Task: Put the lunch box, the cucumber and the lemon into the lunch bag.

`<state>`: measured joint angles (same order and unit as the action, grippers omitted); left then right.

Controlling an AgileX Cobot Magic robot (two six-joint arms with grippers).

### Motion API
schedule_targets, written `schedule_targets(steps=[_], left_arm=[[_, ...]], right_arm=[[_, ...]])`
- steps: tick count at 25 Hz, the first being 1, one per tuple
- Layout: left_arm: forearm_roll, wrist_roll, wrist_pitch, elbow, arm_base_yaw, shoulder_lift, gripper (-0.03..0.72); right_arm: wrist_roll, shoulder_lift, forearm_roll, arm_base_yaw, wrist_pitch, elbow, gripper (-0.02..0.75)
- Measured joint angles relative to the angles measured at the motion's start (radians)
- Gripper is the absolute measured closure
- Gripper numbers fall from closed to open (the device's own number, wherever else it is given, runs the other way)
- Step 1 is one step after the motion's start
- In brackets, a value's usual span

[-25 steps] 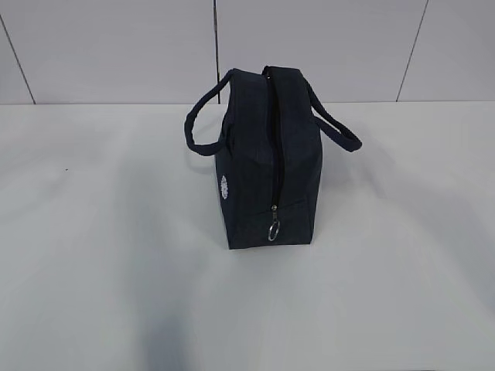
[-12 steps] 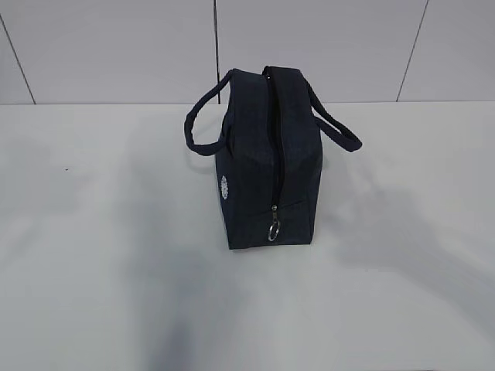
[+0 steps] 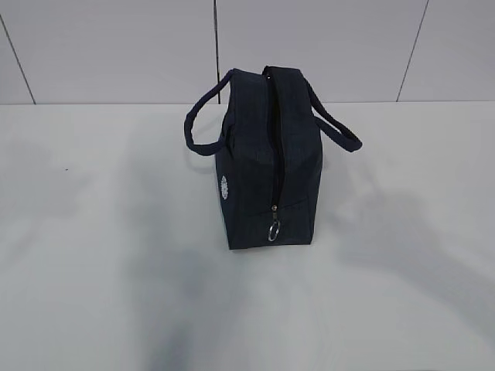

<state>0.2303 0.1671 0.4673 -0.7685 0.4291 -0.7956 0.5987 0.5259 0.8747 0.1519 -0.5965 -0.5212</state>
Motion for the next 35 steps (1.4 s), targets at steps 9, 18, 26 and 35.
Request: schedule_targets(steps=[9,18,26,35], left_arm=[[0.0,0.0,-0.007,0.0,0.0,0.0,0.38],[0.028,0.0,-0.011,0.0,0.0,0.0,0.38],[0.03,0.0,-0.011,0.0,0.0,0.0,0.38],[0.032,0.0,-0.011,0.0,0.0,0.0,0.38]], right_arm=[[0.055,0.201,-0.004,0.0,-0.058,0.002,0.325],[0.202,0.396,0.118,0.002,-0.08,0.002,0.336],[0.307,0.52,0.214,0.131,-0.01,0.002,0.337],[0.351,0.745,0.224,0.257,0.069,-0.116,0.342]])
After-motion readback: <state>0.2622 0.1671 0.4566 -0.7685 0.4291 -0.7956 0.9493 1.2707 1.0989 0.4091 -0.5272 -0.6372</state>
